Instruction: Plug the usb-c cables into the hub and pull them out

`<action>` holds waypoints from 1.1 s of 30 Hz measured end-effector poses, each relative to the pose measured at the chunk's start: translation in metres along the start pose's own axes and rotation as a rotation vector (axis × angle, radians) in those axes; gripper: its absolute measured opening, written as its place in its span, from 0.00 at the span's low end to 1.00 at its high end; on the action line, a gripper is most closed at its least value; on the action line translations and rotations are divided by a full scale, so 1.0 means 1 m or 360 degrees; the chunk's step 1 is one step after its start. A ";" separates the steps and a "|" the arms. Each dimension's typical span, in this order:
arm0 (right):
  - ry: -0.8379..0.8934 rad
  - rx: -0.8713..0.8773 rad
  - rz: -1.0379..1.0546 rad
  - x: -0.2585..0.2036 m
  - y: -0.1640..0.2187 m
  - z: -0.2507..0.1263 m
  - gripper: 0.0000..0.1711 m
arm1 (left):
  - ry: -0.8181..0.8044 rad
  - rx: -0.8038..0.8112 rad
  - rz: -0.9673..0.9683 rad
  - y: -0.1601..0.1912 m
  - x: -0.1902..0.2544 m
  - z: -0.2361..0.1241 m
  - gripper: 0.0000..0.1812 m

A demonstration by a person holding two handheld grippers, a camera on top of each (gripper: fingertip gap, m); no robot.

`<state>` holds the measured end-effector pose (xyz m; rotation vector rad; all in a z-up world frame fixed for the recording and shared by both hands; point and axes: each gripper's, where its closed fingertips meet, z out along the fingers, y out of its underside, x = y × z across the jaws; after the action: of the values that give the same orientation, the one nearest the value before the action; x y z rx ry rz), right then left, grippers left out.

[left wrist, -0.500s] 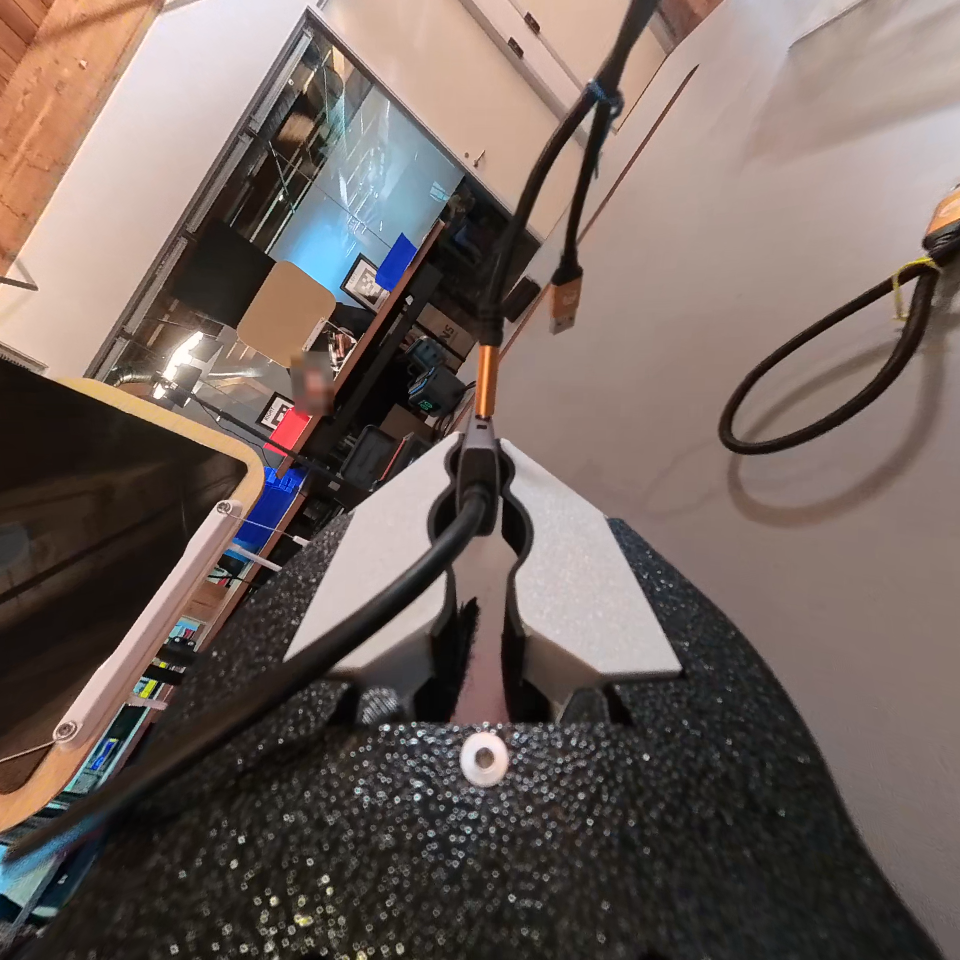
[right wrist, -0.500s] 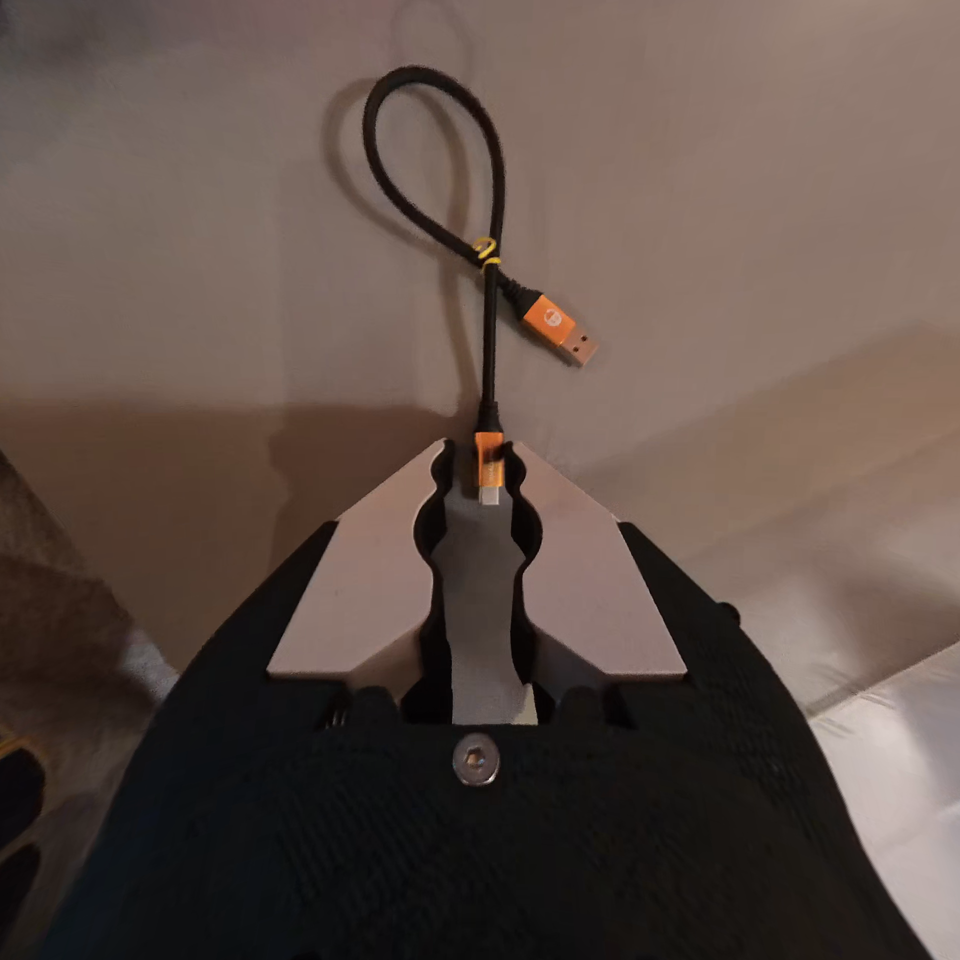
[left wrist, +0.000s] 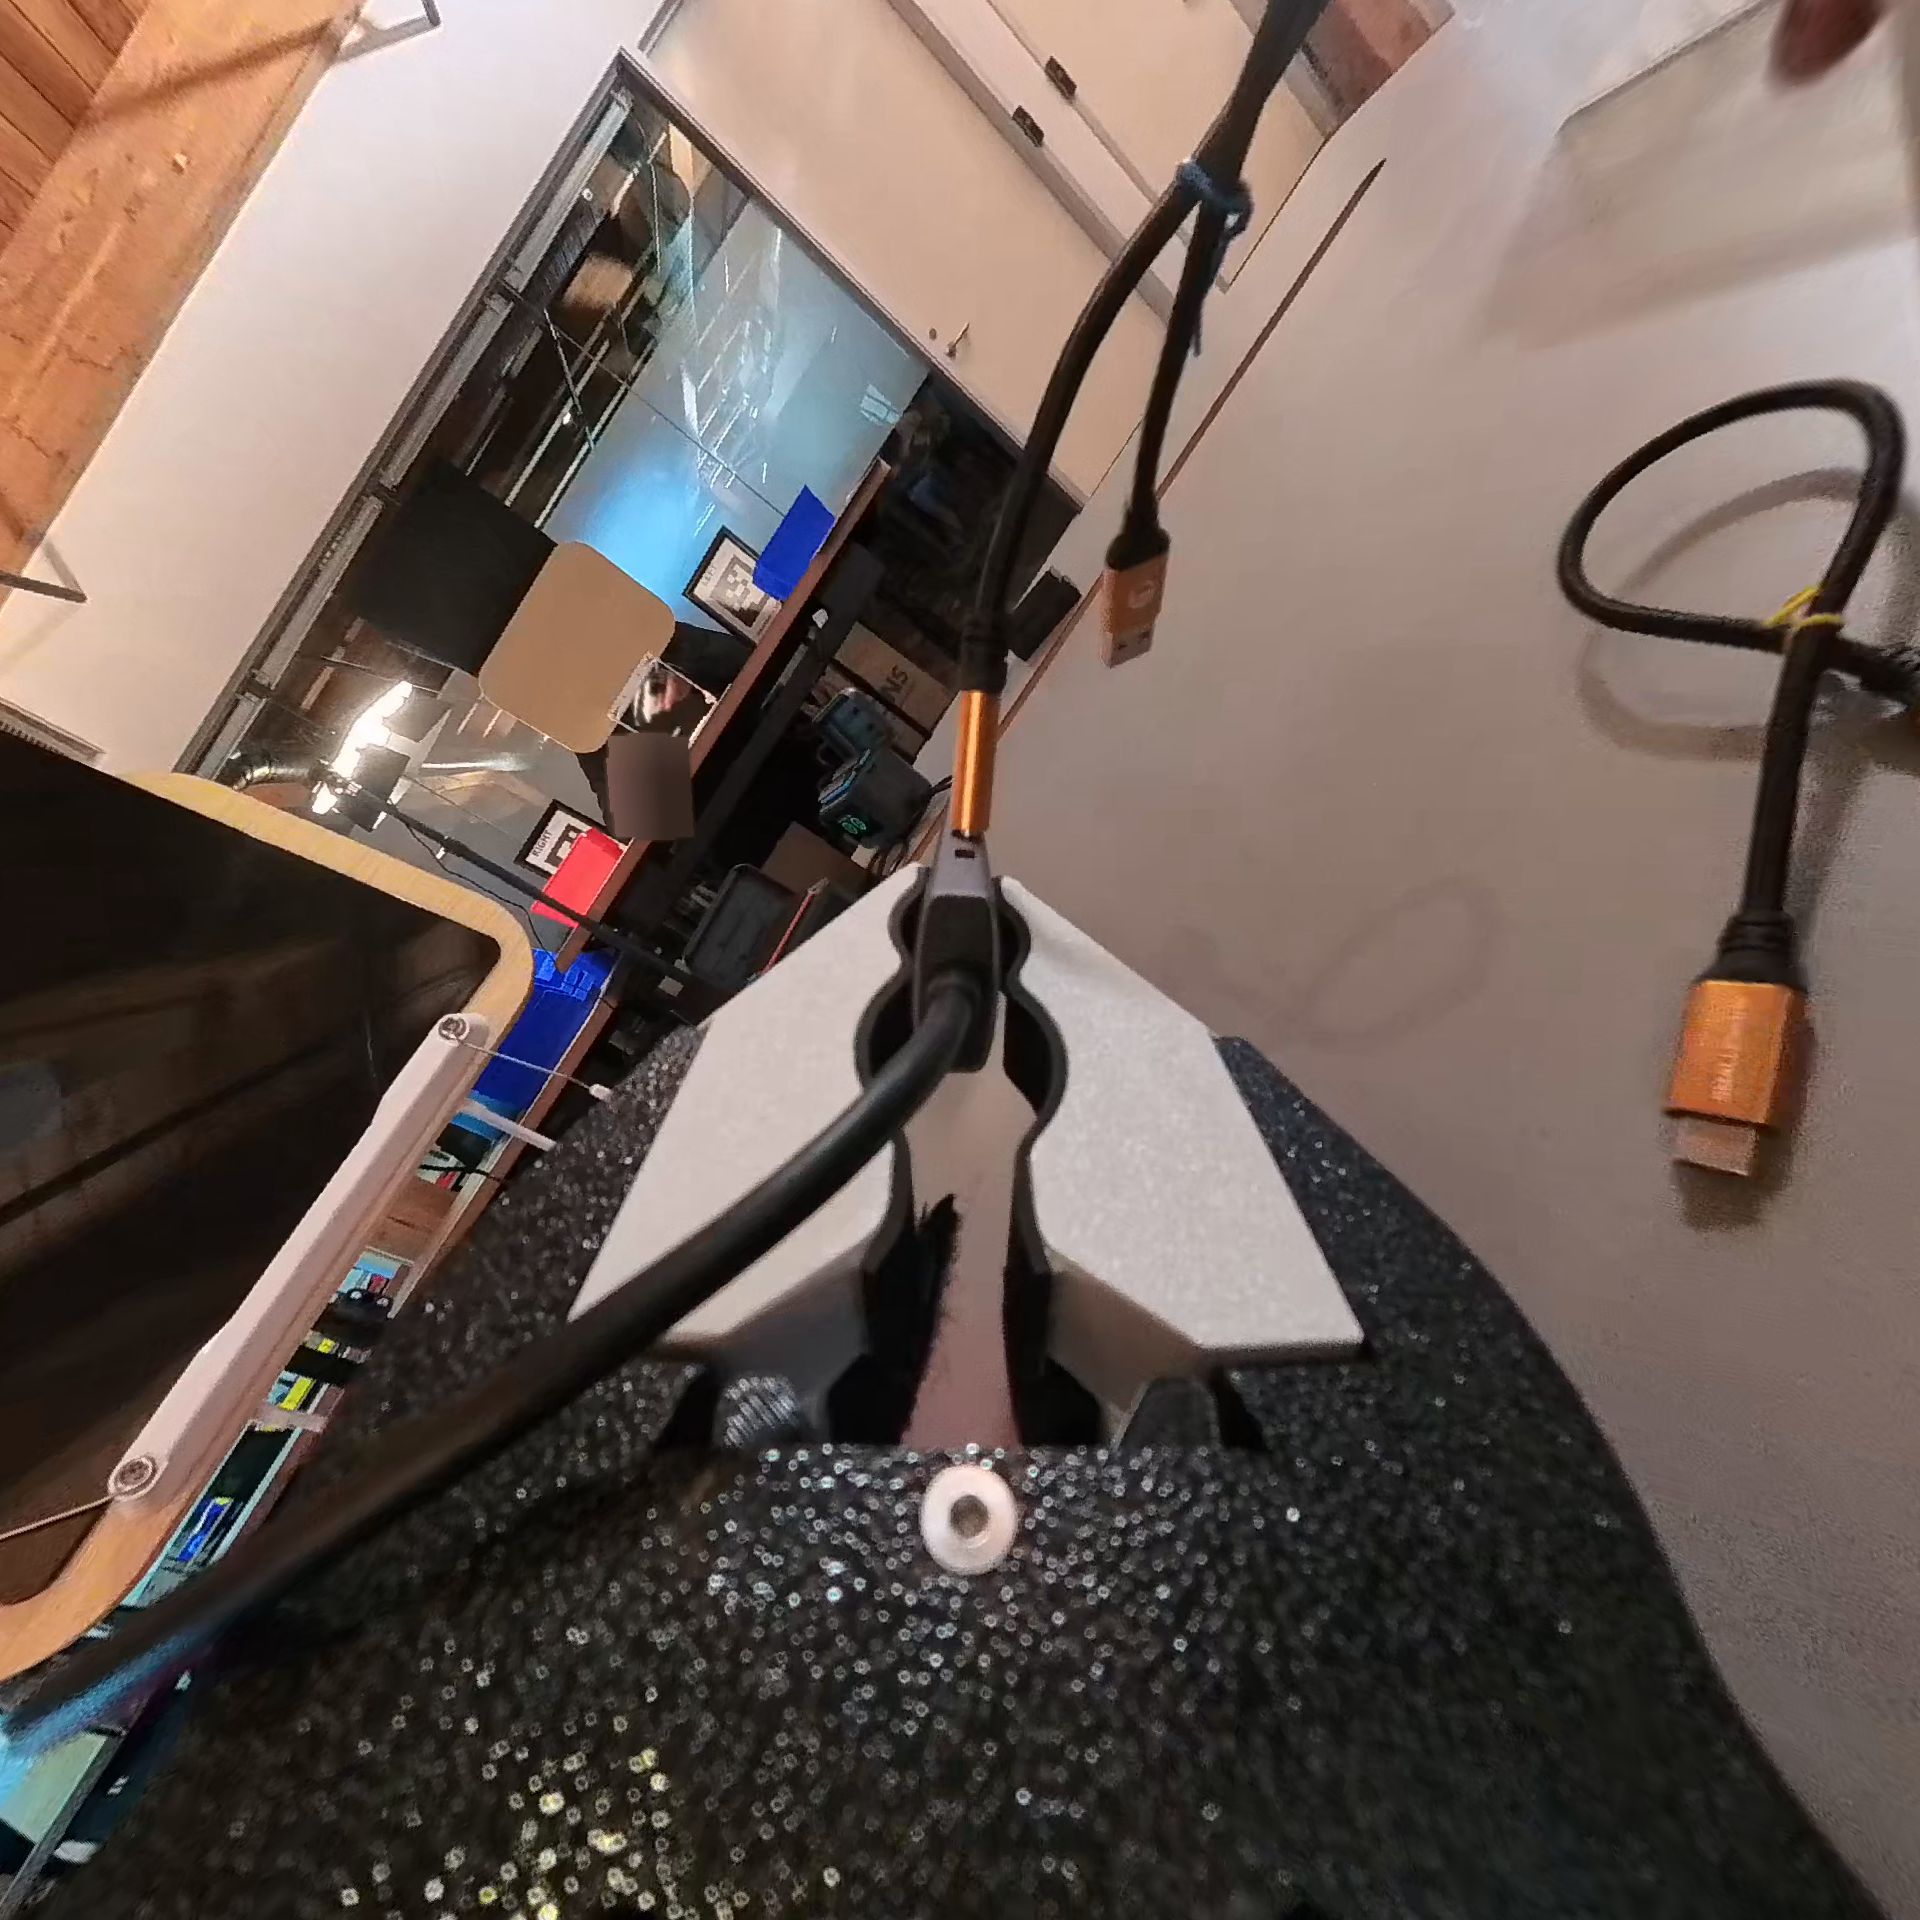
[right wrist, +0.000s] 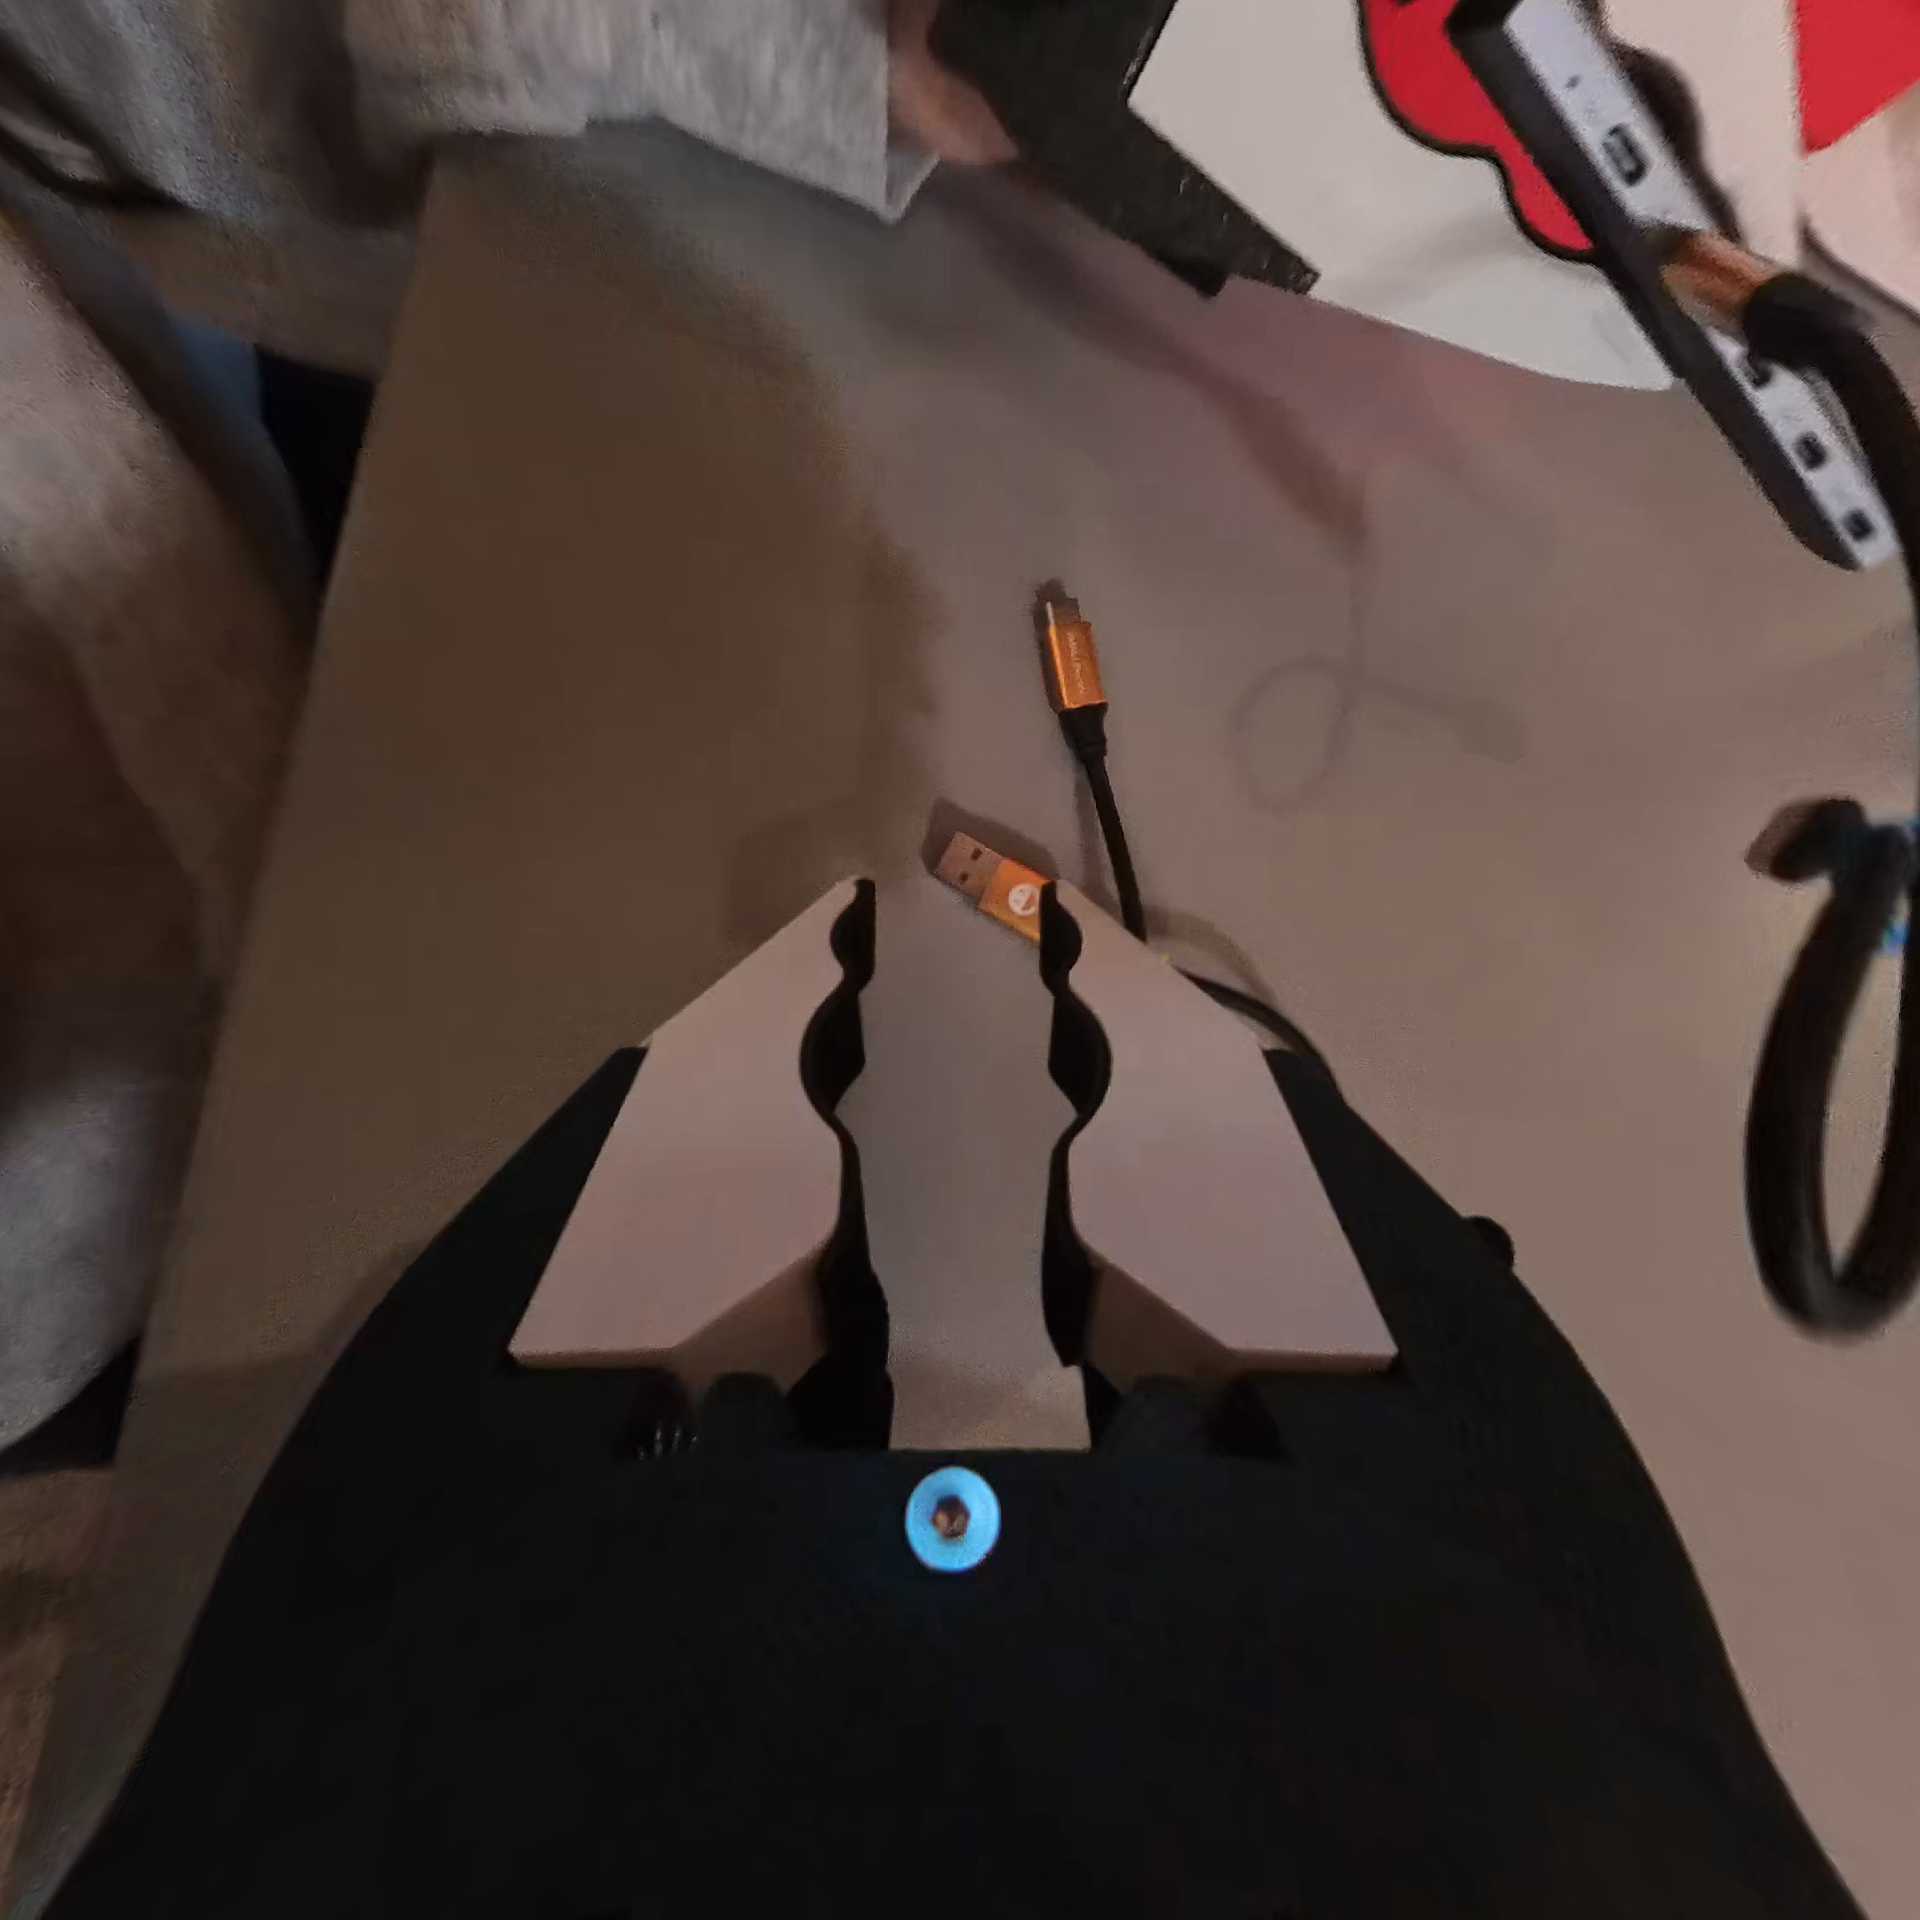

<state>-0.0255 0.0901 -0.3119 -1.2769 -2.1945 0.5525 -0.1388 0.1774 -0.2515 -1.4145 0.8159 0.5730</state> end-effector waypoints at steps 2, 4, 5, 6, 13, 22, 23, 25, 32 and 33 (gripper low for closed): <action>-0.0006 -0.0042 0.0027 0.012 -0.002 0.011 0.19 | -0.0009 -0.0007 -0.0012 0.001 -0.002 0.000 0.04; 0.0050 -0.0044 0.0075 0.026 -0.007 0.021 0.17 | -0.0020 -0.0007 -0.0030 0.002 -0.004 -0.001 0.04; 0.0066 -0.0052 0.0090 0.032 -0.009 0.024 0.16 | -0.0023 -0.0007 -0.0037 0.002 -0.005 -0.001 0.04; 0.0057 -0.0059 0.0094 0.034 -0.010 0.028 0.15 | -0.0025 -0.0008 -0.0043 0.002 -0.005 -0.001 0.04; -0.0055 -0.0130 0.0152 0.035 -0.005 0.049 0.08 | -0.0017 -0.0019 -0.0069 0.004 -0.005 -0.001 0.04; -0.0200 -0.0054 0.0347 0.016 -0.011 0.033 0.02 | 0.0051 0.0011 -0.0074 0.002 0.002 -0.001 0.04; -0.0195 -0.0025 0.0359 0.013 -0.015 0.025 0.01 | 0.0057 0.0010 -0.0070 0.002 0.003 -0.001 0.04; -0.0176 0.0042 0.0371 0.007 -0.027 0.004 0.01 | 0.0067 0.0007 -0.0067 0.003 0.004 -0.001 0.04; 0.0001 0.0287 0.0394 0.016 -0.053 -0.091 0.01 | 0.0093 -0.0030 0.0089 0.004 0.013 0.000 0.04; 0.0063 0.0316 0.0396 0.023 -0.054 -0.105 0.01 | 0.0099 -0.0038 0.0154 0.003 0.016 0.000 0.04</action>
<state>-0.0047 0.0934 -0.1932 -1.4467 -1.9064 0.8126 -0.1312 0.1754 -0.2662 -1.4264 0.9338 0.6172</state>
